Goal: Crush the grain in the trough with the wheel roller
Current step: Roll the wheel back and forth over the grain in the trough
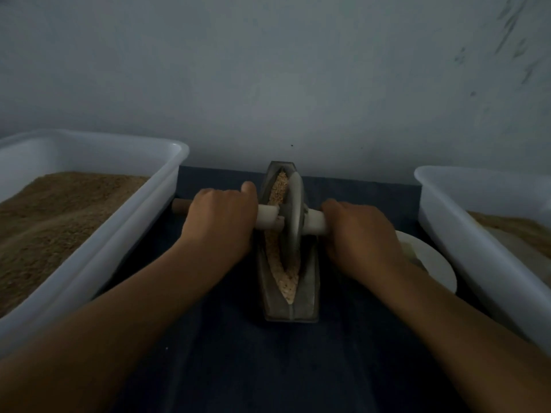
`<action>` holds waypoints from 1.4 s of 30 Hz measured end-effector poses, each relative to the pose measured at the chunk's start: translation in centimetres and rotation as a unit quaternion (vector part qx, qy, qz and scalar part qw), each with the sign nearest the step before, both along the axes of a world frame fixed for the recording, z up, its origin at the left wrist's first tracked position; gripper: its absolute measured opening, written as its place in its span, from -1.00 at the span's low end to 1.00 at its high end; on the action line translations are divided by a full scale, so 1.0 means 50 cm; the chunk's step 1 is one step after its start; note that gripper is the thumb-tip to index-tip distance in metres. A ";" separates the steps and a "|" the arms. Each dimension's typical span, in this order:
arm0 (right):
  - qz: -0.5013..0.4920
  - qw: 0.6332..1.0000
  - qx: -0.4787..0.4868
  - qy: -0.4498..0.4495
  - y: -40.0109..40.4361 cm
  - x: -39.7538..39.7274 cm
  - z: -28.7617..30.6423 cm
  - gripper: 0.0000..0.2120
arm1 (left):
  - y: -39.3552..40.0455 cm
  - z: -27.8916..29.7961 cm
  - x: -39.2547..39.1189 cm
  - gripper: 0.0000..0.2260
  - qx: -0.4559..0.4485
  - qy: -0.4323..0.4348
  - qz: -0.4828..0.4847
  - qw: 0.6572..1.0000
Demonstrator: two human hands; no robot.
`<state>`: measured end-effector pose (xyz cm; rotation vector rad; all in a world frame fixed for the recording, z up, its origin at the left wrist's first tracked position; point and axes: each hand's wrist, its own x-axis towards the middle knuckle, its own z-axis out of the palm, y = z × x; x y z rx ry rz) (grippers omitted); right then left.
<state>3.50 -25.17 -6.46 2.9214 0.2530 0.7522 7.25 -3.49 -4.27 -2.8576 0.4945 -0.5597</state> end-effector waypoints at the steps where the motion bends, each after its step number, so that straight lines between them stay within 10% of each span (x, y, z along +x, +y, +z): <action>1: -0.002 1.000 -0.001 0.006 -0.004 0.022 0.000 -0.80 | -0.005 -0.002 0.016 -0.59 0.003 -0.002 0.005 1.000; 13: -0.046 0.992 0.018 0.114 -0.021 0.169 0.032 -0.75 | -0.035 0.013 0.146 -0.65 -0.056 0.051 0.013 0.997; 32: 0.081 0.993 0.030 -0.086 0.012 -0.060 0.016 -0.84 | 0.039 -0.016 -0.072 -0.61 -0.086 -0.007 -0.023 0.996; 42: 0.056 0.997 -0.036 0.048 -0.004 0.037 0.031 -0.62 | 0.010 -0.025 -0.030 -0.60 -0.063 0.006 0.039 0.997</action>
